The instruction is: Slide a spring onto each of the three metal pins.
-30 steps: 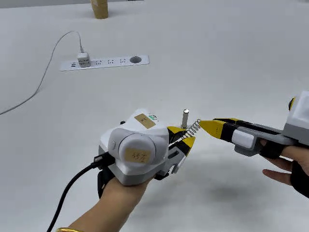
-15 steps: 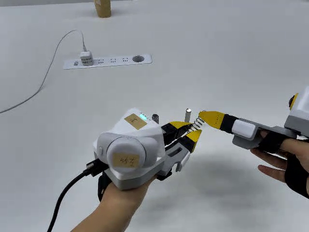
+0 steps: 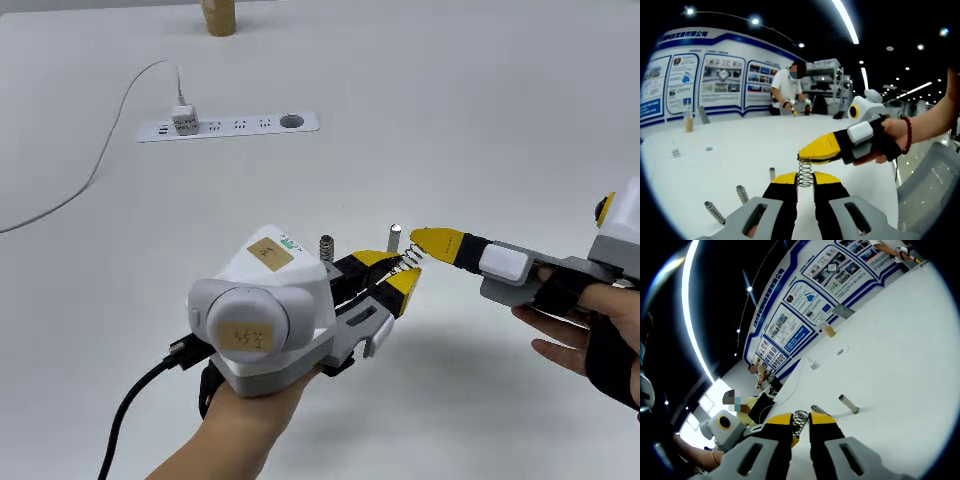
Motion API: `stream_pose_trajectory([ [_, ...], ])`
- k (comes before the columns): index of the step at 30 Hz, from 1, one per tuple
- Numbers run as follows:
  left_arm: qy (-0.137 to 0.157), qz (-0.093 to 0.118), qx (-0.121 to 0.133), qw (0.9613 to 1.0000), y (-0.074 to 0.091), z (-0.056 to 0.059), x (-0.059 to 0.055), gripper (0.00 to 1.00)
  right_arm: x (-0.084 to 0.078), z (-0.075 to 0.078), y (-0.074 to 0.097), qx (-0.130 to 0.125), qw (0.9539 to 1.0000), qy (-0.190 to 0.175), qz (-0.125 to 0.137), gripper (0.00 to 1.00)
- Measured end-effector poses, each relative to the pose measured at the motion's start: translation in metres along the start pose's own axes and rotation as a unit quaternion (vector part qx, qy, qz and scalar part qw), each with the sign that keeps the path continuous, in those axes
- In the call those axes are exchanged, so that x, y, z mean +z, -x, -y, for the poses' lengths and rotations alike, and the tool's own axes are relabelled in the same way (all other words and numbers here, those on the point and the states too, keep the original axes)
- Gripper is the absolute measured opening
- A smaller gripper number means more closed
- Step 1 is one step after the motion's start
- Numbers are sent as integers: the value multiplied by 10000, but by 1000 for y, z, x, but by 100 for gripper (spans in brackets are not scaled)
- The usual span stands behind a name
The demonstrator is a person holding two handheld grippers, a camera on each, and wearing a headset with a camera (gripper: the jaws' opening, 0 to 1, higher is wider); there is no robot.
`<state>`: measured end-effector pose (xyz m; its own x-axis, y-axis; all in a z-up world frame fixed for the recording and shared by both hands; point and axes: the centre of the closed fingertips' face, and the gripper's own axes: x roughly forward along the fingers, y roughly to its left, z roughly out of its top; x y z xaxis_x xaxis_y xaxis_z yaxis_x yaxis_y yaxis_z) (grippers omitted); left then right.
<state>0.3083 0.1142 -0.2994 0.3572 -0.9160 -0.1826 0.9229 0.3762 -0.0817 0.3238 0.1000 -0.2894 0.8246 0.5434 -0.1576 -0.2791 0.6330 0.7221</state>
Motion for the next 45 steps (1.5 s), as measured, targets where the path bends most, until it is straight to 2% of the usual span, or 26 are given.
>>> stream_pose_trajectory([
  [4, -2, -44, 19, 10000, 1, -1, -2, 12, -2, -3, 1, 62, 9998, 177, -63, 13],
  [10, 14, -151, 74, 9999, 2, -4, -4, 15, 1, -6, 1, 94, 9991, 415, -10, 12],
  [13, 88, -366, 140, 9992, 3, -7, -11, 20, 1, -4, 1, 15, 9985, 542, -38, 12],
  [16, 63, -460, 191, 9987, 7, -10, -15, 21, 5, -3, 0, -51, 9975, 702, 20, 11],
  [22, 52, -527, 291, 9982, 12, -15, -16, 27, 8, -1, -4, -98, 9957, 917, 10, 11],
  [28, 14, -660, 436, 9969, 20, -21, -20, 36, 9, 1, -9, -225, 9901, 1382, -126, 11],
  [30, -49, -735, 509, 9960, 24, -24, -23, 40, 9, 5, -11, -343, 9849, 1686, -198, 11],
  [35, -77, -839, 685, 9941, 35, -30, -27, 47, 12, 5, -15, -397, 9825, 1810, -177, 11],
  [43, 39, -880, 953, 9915, 52, -42, -32, 55, 28, 7, -23, -518, 9743, 2189, -75, 11],
  [45, 72, -886, 1019, 9908, 55, -45, -33, 58, 30, 8, -25, -547, 9707, 2337, -96, 11],
])
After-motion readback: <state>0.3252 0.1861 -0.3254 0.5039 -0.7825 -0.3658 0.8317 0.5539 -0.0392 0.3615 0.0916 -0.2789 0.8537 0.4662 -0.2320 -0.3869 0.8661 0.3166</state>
